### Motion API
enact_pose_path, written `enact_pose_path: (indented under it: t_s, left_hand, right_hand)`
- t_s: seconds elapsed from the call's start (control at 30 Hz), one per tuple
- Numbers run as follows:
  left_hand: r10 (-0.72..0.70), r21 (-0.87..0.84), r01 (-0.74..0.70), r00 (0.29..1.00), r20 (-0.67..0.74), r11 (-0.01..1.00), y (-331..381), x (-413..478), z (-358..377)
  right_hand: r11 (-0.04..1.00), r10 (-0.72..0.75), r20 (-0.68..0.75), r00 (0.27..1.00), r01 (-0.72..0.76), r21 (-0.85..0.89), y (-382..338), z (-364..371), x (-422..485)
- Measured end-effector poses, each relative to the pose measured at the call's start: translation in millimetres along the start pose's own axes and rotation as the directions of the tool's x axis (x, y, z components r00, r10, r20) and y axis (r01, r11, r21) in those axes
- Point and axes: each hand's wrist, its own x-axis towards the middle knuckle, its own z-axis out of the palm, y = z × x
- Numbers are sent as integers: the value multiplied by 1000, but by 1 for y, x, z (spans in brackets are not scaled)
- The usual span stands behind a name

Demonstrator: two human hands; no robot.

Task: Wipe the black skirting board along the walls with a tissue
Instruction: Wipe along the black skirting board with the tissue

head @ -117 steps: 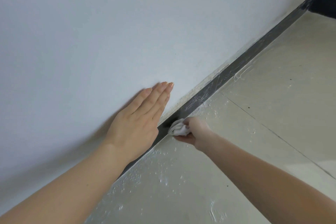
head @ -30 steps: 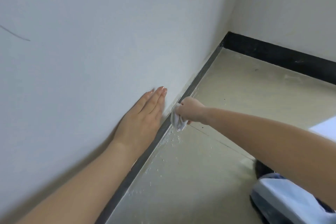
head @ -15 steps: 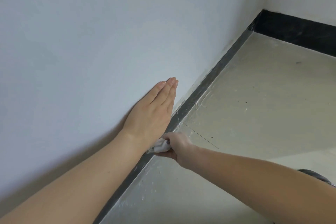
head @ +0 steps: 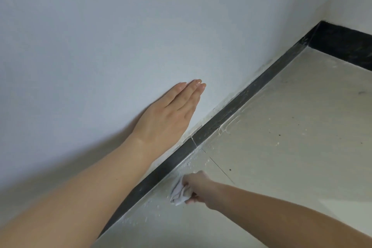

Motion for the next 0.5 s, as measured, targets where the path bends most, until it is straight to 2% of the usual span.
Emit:
enact_pose_path:
  t_s: [0.07,0.17,0.27,0.37,0.5]
  left_hand:
    - [-8,-34,8,1000,9,999,-2,-9,-4]
    - [-9,-48,11,999,40,999,-4,-32,-9]
    - [8,-29,-5,995,96,1000,-5,-64,-11]
    - [0,23,-3,991,136,1000,-11,-86,-11]
    - [-4,39,-2,989,145,999,-11,-96,-8]
  right_hand:
    - [999,32,81,996,-30,-33,8,23,4]
    - [995,95,83,992,-97,25,14,54,23]
    - [958,138,121,983,-163,235,16,86,44]
    - [860,164,189,968,-235,453,11,113,49]
    - [741,64,198,978,-180,647,-2,125,51]
